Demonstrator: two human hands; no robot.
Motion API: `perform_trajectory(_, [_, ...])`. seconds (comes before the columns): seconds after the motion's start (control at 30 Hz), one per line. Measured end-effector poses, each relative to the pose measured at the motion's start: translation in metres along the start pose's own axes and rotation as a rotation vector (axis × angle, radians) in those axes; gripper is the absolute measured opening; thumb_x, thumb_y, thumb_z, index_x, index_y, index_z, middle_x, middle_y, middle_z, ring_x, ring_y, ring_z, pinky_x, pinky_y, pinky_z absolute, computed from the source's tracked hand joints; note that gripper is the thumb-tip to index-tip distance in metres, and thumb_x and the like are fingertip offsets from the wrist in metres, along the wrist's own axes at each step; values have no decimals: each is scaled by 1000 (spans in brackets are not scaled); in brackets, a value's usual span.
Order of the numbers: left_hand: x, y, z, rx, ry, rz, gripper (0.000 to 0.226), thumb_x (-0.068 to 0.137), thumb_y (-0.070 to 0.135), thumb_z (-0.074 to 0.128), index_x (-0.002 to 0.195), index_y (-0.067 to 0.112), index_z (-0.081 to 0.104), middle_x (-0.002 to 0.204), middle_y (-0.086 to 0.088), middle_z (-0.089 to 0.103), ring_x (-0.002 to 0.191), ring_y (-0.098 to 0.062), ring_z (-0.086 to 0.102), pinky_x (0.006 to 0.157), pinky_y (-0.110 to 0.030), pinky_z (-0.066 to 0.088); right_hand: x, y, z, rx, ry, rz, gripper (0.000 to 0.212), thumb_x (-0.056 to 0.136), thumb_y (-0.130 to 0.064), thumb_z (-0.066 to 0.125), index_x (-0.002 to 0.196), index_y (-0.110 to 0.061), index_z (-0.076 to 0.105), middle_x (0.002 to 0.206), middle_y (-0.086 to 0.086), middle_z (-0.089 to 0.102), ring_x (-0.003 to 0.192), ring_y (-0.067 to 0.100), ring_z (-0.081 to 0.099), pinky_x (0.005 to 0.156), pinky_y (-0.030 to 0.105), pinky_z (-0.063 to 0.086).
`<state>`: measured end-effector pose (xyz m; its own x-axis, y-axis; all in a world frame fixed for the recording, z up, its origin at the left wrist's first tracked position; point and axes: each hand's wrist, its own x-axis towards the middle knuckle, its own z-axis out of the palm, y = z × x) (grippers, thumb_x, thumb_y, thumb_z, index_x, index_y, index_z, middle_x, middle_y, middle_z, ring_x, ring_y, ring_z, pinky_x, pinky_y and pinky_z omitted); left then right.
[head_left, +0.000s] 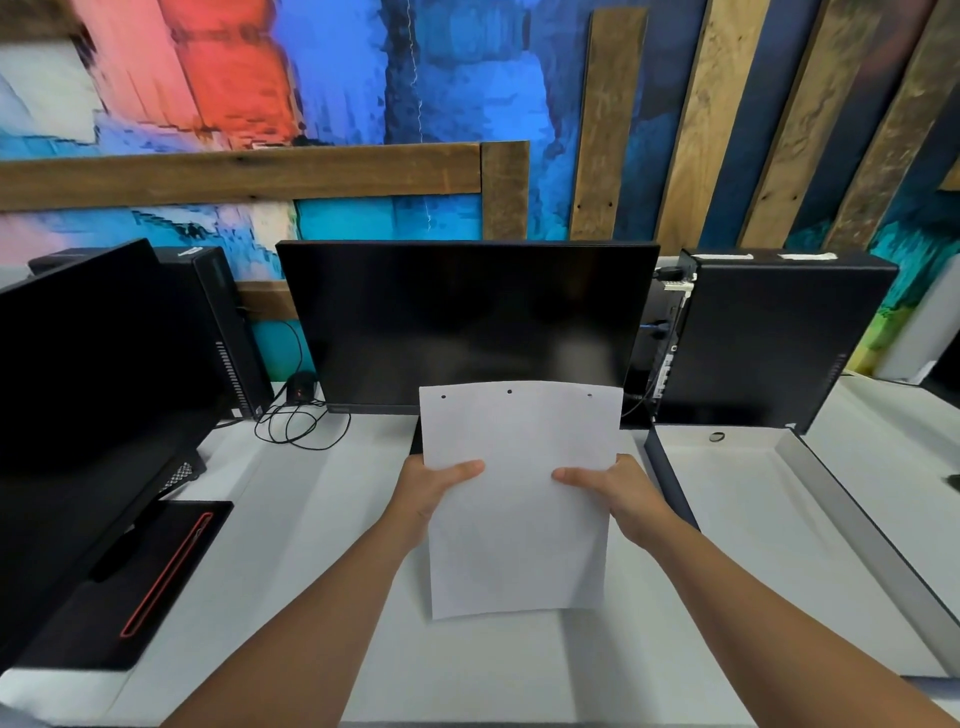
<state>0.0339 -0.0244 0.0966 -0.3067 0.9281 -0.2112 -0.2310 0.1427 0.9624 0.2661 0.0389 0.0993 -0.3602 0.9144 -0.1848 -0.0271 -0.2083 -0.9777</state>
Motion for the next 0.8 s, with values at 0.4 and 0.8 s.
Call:
perform_trajectory(0.4, [11,-9,-13,49,-13,-43,35,72,3,78,106,4,69,101,-11,73,92,-27,70,87,-41,55,14,-3,10,10,48,56,32,67,-7,81,97,-3,71,96,13,74,88,31,71,82,40,56])
perform_trajectory(0.8, [24,-16,-3,61,74,-60,36,72,1,78,106,3,68,104,-14,71,96,-32,68,89,-44,54,14,21,6,-67,175,102,22,74,-5,64,95,-4,68,96,16,72,75,27,68,58,27,51])
